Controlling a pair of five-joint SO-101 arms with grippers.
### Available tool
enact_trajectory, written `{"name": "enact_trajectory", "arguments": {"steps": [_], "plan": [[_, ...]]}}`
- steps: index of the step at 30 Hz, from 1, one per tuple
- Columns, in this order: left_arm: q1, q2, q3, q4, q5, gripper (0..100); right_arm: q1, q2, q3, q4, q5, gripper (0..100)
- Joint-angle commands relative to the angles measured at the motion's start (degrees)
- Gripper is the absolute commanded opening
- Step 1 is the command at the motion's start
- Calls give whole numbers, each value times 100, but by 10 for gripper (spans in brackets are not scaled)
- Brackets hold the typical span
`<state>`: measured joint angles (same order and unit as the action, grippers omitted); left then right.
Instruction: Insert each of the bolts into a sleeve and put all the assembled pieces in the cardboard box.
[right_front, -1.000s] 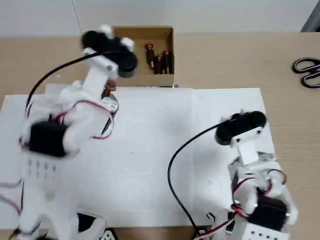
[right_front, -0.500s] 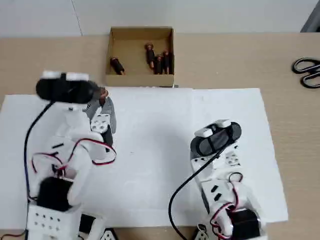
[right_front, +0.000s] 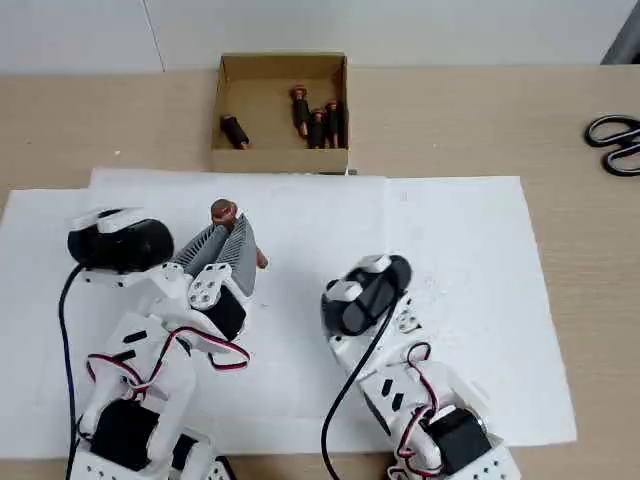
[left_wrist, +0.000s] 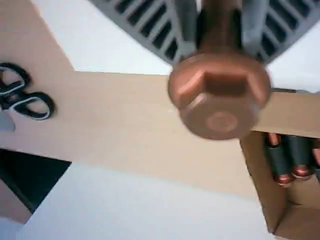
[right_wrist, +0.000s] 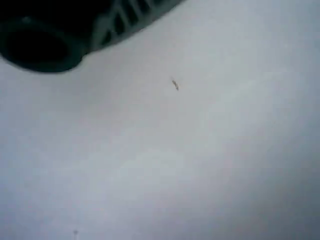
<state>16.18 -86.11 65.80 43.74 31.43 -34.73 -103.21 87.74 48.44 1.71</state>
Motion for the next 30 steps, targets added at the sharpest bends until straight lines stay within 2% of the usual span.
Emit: {"name": "enact_trajectory", "arguments": {"steps": [1, 6, 9, 14, 20, 30], "plan": [[44, -123, 40, -193, 141, 6, -207, -66, -35, -171, -44, 2], [70, -123, 31, -202, 369, 6, -567, -66, -26, -171, 211, 2], [325, -123, 31, -185, 396, 6, -716, -66, -35, -171, 422, 2], [818, -123, 22, -185, 668, 6, -743, -66, -44, -189, 440, 2], [1152, -123, 22, -44, 659, 6, -716, -57, -9, -541, 448, 2], [1143, -123, 22, 334, 580, 6, -716, -57, -53, -514, 448, 2]]}}
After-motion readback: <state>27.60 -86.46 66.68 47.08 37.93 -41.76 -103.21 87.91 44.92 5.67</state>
